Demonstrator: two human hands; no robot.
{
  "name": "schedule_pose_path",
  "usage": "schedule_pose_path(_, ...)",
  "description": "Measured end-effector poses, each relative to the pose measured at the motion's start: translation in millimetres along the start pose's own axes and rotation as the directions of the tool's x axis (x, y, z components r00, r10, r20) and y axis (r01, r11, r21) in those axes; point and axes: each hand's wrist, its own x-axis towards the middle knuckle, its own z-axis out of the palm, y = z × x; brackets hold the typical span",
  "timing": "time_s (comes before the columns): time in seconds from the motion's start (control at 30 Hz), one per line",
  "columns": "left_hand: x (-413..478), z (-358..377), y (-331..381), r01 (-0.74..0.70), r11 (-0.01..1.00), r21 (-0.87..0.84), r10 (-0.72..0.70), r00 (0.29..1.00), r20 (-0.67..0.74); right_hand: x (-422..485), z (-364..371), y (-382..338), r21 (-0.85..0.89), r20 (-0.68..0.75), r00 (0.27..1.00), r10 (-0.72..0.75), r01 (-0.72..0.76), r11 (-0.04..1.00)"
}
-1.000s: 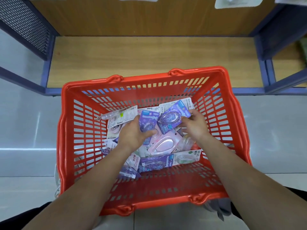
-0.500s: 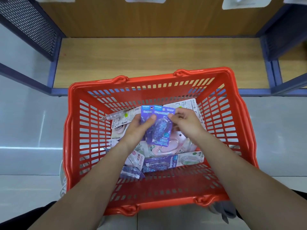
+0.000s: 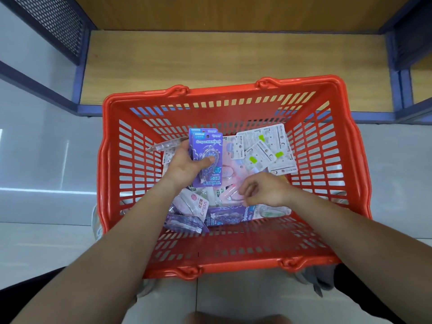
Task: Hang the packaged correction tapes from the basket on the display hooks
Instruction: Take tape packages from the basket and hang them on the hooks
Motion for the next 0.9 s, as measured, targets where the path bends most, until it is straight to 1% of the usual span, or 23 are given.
schedule_pose_path(0.1, -1, 1, -1, -0.004, 1.0, -0.007, 0.004, 1.0, -0.015, 1, 8, 2, -0.14, 0.066, 0.998, -0.023, 0.032, 0.99)
schedule_pose_path(0.2, -1, 0, -1, -0.004, 1.0, -0.005, 0.004, 1.0, -0.012, 3, 13, 2, -0.311, 0.074, 0.995, -0.065, 0.085, 0.947)
schedule_pose_path(0.23, -1, 0, -2, -0.004, 1.0, -0.005, 0.004, 1.0, -0.01, 4, 12, 0, -0.347, 0.073, 0.995, -0.072, 0.093, 0.933)
schedule_pose_path(0.27, -1, 0, -1, -0.003, 1.0, -0.007, 0.003, 1.0, -0.01, 4, 9, -1, -0.346, 0.068, 0.994, -0.08, 0.098, 0.933)
schedule_pose_path(0.3, -2, -1, -1, -0.002, 1.0, -0.007, 0.002, 1.0, -0.012, 5, 6, -2, -0.305, 0.053, 0.995, -0.089, 0.101, 0.947)
schedule_pose_path(0.33, -2, -1, 0, -0.002, 1.0, -0.007, 0.002, 1.0, -0.014, 4, 1, -4, -0.223, 0.019, 0.994, -0.109, 0.11, 0.969)
schedule_pose_path(0.4, -3, -2, 1, -0.001, 1.0, -0.004, 0.001, 1.0, -0.007, 0, -11, -9, 0.04, -0.107, 0.987, -0.121, 0.126, 0.991)
schedule_pose_path(0.43, -3, -3, 2, -0.004, 1.0, 0.005, 0.004, 1.0, 0.002, -3, -19, -12, 0.17, -0.177, 0.978, -0.108, 0.138, 0.976)
schedule_pose_path(0.47, -3, -3, 3, -0.005, 1.0, 0.01, 0.005, 1.0, 0.021, -4, -26, -15, 0.264, -0.236, 0.967, -0.093, 0.156, 0.952)
schedule_pose_path(0.5, -4, -3, 4, -0.006, 1.0, 0.015, 0.006, 0.999, 0.051, -7, -33, -20, 0.321, -0.281, 0.956, -0.086, 0.178, 0.93)
schedule_pose_path(0.57, -5, 0, 3, -0.007, 1.0, 0.005, 0.006, 0.994, 0.112, -9, -44, -30, 0.398, -0.321, 0.943, -0.089, 0.22, 0.891)
schedule_pose_path(0.63, -8, 4, 3, -0.011, 1.0, -0.029, 0.015, 0.989, 0.149, -8, -51, -40, 0.452, -0.32, 0.944, -0.082, 0.228, 0.863)
schedule_pose_path(0.7, -9, 9, 2, -0.018, 0.997, -0.071, 0.03, 0.985, 0.171, -3, -53, -50, 0.464, -0.338, 0.94, -0.05, 0.213, 0.86)
schedule_pose_path(0.77, -9, 13, 2, -0.032, 0.995, -0.093, 0.049, 0.981, 0.188, 4, -52, -58, 0.472, -0.389, 0.921, -0.004, 0.203, 0.858)
schedule_pose_path(0.83, -8, 17, 2, -0.027, 0.994, -0.101, 0.047, 0.98, 0.196, 11, -50, -65, 0.482, -0.447, 0.895, 0.013, 0.228, 0.846)
schedule_pose_path(0.9, -7, 19, 2, -0.01, 0.994, -0.109, 0.031, 0.981, 0.193, 14, -48, -71, 0.486, -0.471, 0.882, 0.003, 0.257, 0.835)
